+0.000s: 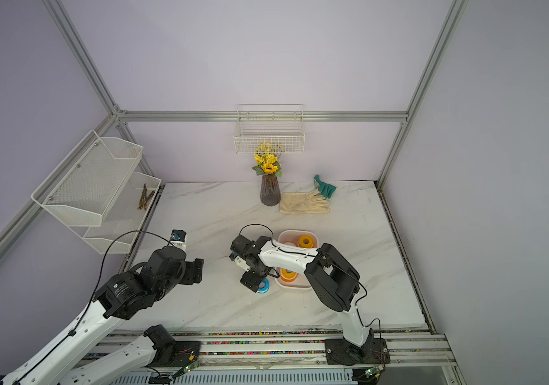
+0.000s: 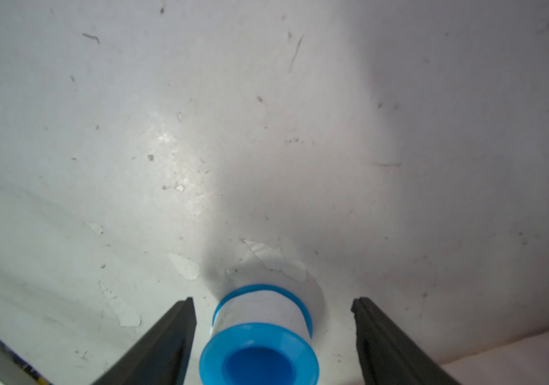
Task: Put the sealing tape into the storage box
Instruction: Pick up the sealing tape at the center of the board.
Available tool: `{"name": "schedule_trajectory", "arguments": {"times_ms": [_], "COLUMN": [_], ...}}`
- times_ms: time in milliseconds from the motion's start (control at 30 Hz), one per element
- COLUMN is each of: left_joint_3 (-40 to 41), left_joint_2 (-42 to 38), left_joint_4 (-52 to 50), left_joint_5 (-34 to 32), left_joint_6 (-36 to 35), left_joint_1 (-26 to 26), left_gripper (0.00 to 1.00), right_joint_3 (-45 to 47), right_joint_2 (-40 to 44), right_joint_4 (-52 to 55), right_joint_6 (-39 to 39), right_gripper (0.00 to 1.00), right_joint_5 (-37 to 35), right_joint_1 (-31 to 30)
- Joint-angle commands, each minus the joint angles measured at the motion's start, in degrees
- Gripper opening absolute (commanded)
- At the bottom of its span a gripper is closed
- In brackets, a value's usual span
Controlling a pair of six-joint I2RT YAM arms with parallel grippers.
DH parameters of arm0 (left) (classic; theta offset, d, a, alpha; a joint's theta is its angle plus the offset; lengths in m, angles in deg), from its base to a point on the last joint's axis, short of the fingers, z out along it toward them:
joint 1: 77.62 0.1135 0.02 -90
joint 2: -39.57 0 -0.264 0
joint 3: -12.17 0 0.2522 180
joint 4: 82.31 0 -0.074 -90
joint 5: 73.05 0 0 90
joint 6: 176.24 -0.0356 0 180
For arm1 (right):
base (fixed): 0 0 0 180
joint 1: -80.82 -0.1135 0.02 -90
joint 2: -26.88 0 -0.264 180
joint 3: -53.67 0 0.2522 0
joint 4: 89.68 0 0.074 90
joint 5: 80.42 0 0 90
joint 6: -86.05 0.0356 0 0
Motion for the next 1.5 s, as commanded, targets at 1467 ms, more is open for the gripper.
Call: {"name": "schedule_trajectory", "arguments": {"times_ms": [1467], "left_joint_3": [-0.10], "left_joint_2": [0.97], "left_joint_4": [1.62], "left_joint_5": [0.99], "left_joint_6": [-1.15], "left_joint_1": [0.47], "left_gripper": [0.87], "right_joint_3": [-4.93], "right_joint_2": [6.08], "right_joint_4": [3.52], "right_joint_6": [-0.39], "right_gripper": [0.54], "right_joint_5": [-6.35], "right_joint_1": [0.56]}}
